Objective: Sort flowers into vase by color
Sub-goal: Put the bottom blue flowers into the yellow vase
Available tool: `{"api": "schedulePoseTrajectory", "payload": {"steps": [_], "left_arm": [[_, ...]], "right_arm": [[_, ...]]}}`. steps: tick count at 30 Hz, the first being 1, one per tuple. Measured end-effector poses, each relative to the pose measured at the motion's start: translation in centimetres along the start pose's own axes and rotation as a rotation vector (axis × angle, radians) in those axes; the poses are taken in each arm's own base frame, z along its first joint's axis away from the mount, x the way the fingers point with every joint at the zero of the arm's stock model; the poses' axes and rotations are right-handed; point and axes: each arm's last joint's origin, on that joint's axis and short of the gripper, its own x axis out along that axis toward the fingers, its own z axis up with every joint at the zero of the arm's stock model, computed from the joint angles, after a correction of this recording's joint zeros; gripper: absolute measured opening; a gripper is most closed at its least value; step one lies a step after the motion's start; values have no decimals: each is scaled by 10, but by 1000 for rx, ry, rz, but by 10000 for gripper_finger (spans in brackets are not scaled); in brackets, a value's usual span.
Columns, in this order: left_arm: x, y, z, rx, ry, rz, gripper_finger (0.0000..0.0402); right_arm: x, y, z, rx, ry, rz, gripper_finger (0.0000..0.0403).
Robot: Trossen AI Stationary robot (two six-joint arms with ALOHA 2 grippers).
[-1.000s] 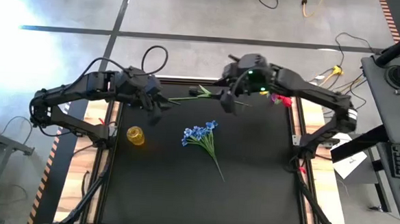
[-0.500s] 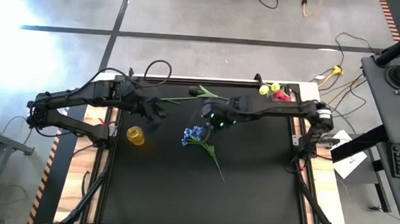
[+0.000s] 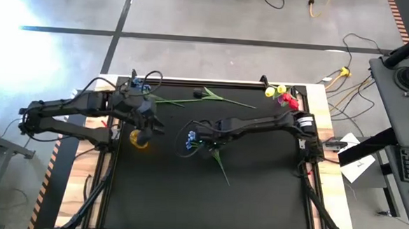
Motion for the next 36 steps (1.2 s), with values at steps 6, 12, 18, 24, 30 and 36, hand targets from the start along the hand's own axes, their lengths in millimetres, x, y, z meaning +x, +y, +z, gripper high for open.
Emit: {"api": "schedulePoseTrajectory", "payload": {"steps": [6,12,18,24,30,36], "left_arm": [[8,1,-22,-33,-47,-58,151],[3,1,-30,-6,-142,-104,151],[0,2,-35,5,-298,-181,151],[11,7,-45,-42,-302,-193,151],[10,5,-43,-64,-373,-244,151],[13,2,-36,-48,-520,-294,163]], "right_arm": [[39,-3,7,9,66,-38,194],[48,2,12,21,38,-7,134],[39,4,19,72,-19,47,31],[-17,5,31,53,-187,124,14],[-111,-7,38,58,-539,127,13],[-187,-21,37,78,-910,141,13]]}}
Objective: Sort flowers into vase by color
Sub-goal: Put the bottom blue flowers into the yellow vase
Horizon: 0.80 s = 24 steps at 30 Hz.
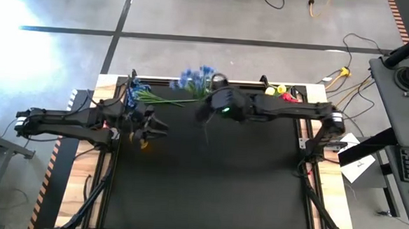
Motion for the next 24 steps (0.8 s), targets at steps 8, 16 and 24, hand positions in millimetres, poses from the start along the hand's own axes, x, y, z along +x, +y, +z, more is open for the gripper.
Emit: {"api": "schedulePoseTrajectory", "payload": {"steps": [8,16,24], "left_arm": [[29,2,18,165,-159,104,257],[54,-1,39,234,-170,188,282],[63,2,41,233,-119,230,228]], "right_arm": [[-19,29,13,-133,-174,235,13],[-17,48,-4,-223,-174,272,13],[-22,56,-9,-274,-195,299,13]]}}
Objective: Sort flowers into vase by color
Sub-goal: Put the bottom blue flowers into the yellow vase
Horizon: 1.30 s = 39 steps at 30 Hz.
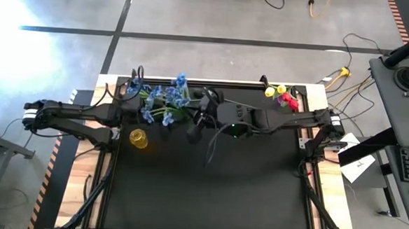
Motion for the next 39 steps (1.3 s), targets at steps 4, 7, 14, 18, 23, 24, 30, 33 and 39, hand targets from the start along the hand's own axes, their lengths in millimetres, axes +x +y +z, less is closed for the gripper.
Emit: {"api": "schedulePoseTrajectory", "payload": {"steps": [4,7,14,18,23,24,30,33,39], "left_arm": [[-2,-1,4,7,9,3,145],[-2,-3,11,82,29,-10,66],[-4,-8,28,175,98,-6,15],[-17,-9,34,235,160,-7,3],[-53,-6,31,271,281,3,1],[-62,-4,27,271,311,9,1],[-113,7,11,244,333,127,0],[-134,14,0,257,365,211,0],[-160,20,-6,112,291,315,0]], "right_arm": [[0,0,0,-8,1,-3,13],[0,1,0,-21,0,-2,13],[0,4,-3,-92,9,7,47],[-3,7,-2,-125,6,15,124],[-24,9,14,-151,-31,37,206],[-29,8,19,-146,-45,38,217],[-38,7,24,-141,-57,-1,251],[-37,6,24,-141,-59,-27,254],[-36,6,22,-132,-53,-30,246]]}}
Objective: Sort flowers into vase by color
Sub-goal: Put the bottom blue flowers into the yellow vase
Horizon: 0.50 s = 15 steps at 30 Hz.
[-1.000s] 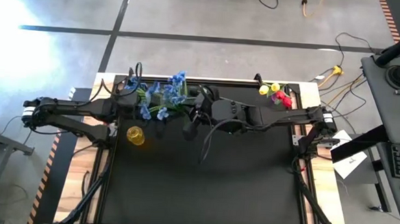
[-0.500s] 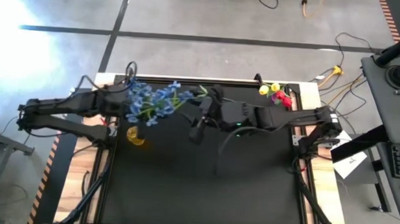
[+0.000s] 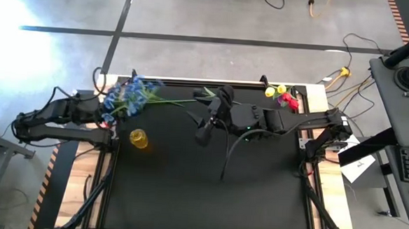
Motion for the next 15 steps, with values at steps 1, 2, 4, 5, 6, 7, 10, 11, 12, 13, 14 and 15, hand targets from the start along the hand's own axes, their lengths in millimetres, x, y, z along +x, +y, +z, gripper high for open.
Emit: {"api": "schedulePoseTrajectory", "payload": {"steps": [1,2,4,5,6,7,10,11,12,13,14,15], "left_arm": [[-2,1,-2,-24,-8,7,0],[-4,3,-4,-48,-12,17,0],[-6,5,-9,-88,-11,40,0],[-8,6,-11,-104,-7,42,0],[-10,7,-13,-118,-2,40,0],[-11,8,-15,-130,8,31,0],[-15,10,-21,-154,44,27,0],[-17,11,-23,-158,51,35,0],[-19,13,-26,-161,59,54,0],[-21,15,-28,-163,64,76,0],[-22,16,-30,-162,66,99,0],[-24,17,-31,-162,64,122,0]], "right_arm": [[0,0,0,-1,0,-1,245],[0,0,0,-1,0,-6,244],[0,-1,0,-1,-1,-27,242],[0,-1,0,-1,-1,-33,241],[0,-1,0,-2,1,-35,240],[0,-1,-1,-1,4,-35,240],[0,-2,-3,12,22,-50,240],[0,-2,-4,14,29,-53,241],[0,-2,-5,20,38,-54,242],[0,-2,-5,25,44,-55,242],[0,-2,-6,29,48,-56,242],[0,-2,-6,34,50,-57,242]]}}
